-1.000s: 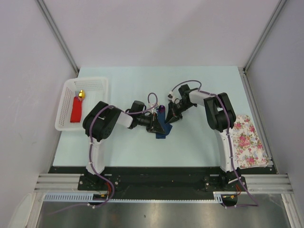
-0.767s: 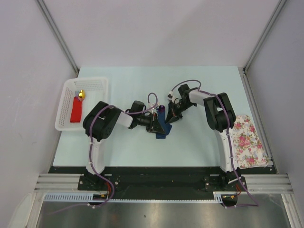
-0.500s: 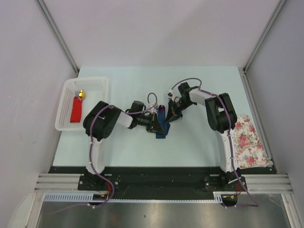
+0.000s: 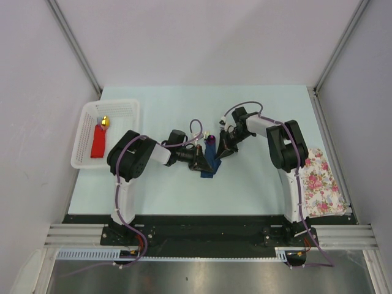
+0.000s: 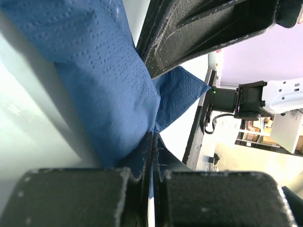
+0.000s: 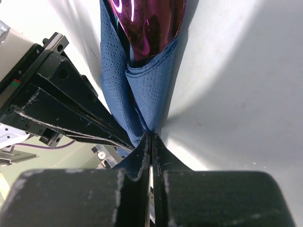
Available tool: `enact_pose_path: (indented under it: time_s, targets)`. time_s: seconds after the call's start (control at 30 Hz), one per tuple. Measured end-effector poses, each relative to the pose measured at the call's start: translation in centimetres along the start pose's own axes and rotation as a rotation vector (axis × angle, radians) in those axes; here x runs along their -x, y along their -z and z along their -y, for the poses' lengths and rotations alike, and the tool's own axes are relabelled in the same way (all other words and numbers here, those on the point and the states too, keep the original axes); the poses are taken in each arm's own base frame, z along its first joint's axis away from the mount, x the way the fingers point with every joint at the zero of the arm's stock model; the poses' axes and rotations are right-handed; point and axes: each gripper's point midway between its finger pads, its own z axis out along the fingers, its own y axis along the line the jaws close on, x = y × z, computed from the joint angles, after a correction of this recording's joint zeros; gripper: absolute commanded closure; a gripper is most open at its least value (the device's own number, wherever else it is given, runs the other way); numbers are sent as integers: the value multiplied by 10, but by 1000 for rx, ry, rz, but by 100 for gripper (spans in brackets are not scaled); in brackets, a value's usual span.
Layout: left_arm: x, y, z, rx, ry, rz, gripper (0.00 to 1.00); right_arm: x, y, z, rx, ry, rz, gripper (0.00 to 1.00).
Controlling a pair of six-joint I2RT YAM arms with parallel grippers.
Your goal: Place the utensils on the paper napkin and roll it up
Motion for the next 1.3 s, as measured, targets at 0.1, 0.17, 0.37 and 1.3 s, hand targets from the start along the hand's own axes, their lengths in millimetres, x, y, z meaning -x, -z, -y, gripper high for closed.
enact_pose_path:
  time_s: [0.1, 0.17, 0.37, 1.3]
  targets:
    - [0, 0, 0, 0, 0, 0, 100, 0, 0, 0, 2, -4, 1, 99]
    - [0, 0, 0, 0, 0, 1, 100, 0, 0, -1, 9, -12, 0, 91]
    - [0, 0, 0, 0, 0, 1, 100, 11, 8, -2, 53, -33, 32, 80]
    - [0, 0, 0, 0, 0, 0, 100, -3, 6, -9, 34, 19, -26, 100]
